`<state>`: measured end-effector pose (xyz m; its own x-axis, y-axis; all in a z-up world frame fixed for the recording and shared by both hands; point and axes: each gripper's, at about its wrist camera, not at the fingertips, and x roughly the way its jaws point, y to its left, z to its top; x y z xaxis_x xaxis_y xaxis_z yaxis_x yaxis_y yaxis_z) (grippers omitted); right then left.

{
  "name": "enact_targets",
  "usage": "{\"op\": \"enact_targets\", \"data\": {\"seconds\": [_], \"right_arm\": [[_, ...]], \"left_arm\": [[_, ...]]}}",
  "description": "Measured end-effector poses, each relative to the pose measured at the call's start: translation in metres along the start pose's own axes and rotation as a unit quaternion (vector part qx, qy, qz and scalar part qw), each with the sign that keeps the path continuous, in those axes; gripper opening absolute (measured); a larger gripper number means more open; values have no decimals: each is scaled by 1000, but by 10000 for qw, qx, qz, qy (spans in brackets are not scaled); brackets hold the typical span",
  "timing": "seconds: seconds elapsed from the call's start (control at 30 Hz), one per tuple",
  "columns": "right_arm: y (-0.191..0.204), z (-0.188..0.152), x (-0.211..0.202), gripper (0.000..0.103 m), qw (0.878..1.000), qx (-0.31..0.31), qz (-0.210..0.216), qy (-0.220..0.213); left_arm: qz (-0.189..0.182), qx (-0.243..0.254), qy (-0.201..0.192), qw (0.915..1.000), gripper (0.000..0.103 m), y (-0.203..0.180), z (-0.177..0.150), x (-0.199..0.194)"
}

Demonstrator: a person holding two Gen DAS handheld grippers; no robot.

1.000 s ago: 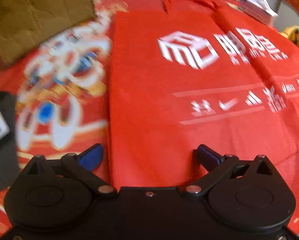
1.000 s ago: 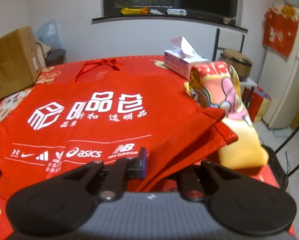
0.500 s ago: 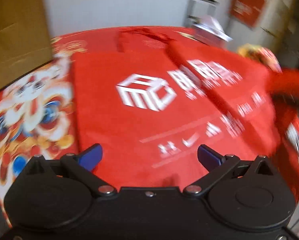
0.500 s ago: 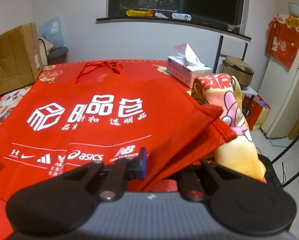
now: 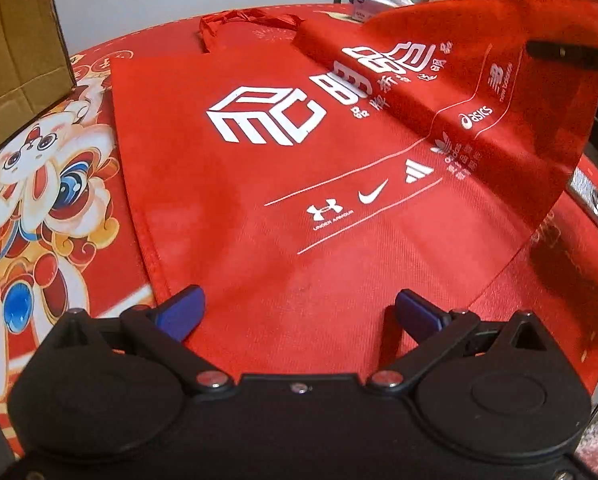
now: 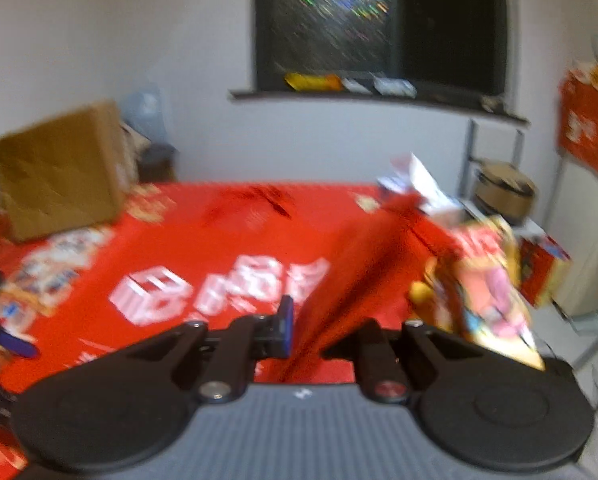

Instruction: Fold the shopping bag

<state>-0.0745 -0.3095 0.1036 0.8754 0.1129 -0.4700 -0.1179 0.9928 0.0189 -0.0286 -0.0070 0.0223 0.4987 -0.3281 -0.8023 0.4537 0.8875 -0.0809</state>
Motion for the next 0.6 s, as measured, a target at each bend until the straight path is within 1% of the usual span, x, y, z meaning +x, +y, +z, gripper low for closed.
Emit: {"op": "enact_targets", "data": {"seconds": [0.1, 0.2, 0.3, 0.43, 0.53, 0.6], "right_arm": [[23, 13, -1, 12, 9978, -235, 575, -250], [50, 20, 6, 12, 9896, -651, 1246, -298], [74, 17, 20, 12, 9800, -1015, 1705, -125], [98, 6, 37, 12, 9624, -1315, 2371, 172], [112, -1, 42, 12, 9476, -1401, 2841, 422], [118, -1, 50, 12, 9409, -1352, 3038, 647]], "left_arm": [[-56, -94, -118, 9999, 103, 2, -2, -1], [-134, -307, -257, 9991, 103, 7, -3, -3], [-205, -476, -328, 9981, 103, 10, -2, -4], [-288, -565, -367, 9973, 103, 13, -1, -5], [-327, -566, -382, 9971, 103, 14, -2, -4], [-355, -547, -368, 9972, 103, 14, -1, -4]]}}
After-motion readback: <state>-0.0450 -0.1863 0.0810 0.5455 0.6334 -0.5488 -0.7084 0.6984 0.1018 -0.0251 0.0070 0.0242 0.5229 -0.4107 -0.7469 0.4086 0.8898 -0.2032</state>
